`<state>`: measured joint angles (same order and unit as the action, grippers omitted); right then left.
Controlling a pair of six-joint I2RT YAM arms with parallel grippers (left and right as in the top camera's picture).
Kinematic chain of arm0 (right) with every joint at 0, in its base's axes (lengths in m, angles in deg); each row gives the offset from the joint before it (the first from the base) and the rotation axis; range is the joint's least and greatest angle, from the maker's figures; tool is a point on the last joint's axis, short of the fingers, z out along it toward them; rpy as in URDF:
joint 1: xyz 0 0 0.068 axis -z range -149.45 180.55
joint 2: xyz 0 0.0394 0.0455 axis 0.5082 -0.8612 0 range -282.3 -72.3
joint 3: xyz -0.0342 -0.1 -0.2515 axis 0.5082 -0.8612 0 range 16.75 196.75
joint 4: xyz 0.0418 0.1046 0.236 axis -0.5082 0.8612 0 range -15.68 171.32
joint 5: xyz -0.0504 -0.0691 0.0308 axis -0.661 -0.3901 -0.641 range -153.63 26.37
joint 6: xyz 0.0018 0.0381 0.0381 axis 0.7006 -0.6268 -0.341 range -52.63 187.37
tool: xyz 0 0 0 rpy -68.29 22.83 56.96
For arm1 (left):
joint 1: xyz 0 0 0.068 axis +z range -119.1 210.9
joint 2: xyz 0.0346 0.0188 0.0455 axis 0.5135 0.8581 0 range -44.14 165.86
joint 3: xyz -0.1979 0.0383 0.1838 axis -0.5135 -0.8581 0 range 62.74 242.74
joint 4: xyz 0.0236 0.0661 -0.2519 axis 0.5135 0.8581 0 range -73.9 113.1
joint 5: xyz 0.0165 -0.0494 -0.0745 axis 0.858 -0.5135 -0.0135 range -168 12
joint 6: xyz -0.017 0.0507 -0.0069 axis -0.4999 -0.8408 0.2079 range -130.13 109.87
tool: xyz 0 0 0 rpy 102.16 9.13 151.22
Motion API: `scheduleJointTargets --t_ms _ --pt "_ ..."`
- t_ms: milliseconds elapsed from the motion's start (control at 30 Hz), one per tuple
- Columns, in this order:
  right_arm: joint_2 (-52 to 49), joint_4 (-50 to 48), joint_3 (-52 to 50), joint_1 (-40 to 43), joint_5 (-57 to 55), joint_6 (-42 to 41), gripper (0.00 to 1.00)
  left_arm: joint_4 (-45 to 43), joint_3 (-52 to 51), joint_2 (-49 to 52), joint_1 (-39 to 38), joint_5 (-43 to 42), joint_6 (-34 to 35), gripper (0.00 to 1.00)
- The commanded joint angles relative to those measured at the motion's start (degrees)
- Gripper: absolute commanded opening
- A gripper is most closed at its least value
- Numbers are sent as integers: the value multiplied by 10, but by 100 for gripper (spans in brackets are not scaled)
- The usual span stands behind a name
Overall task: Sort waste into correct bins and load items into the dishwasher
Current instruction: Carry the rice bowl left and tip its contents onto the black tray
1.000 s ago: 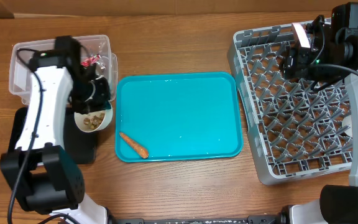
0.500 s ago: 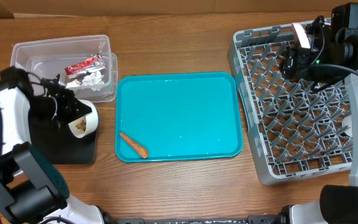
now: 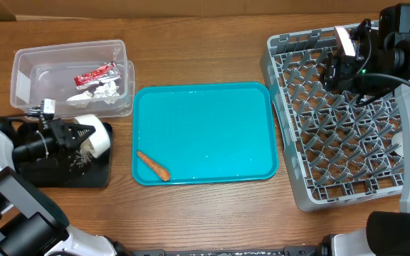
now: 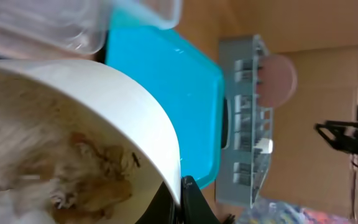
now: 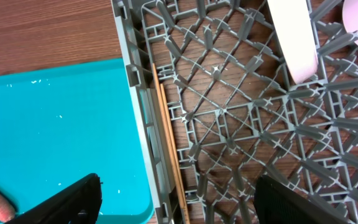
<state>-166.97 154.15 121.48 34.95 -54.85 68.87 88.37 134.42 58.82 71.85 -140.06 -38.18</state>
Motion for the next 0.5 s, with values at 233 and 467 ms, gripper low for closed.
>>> scheduleJointTargets --t_ms 233,467 --pt "2 1 7 0 -4 2 81 19 -14 -17 35 -112 -187 4" --pt "2 2 7 0 -3 2 81 8 -37 -17 41 -131 -202 4"
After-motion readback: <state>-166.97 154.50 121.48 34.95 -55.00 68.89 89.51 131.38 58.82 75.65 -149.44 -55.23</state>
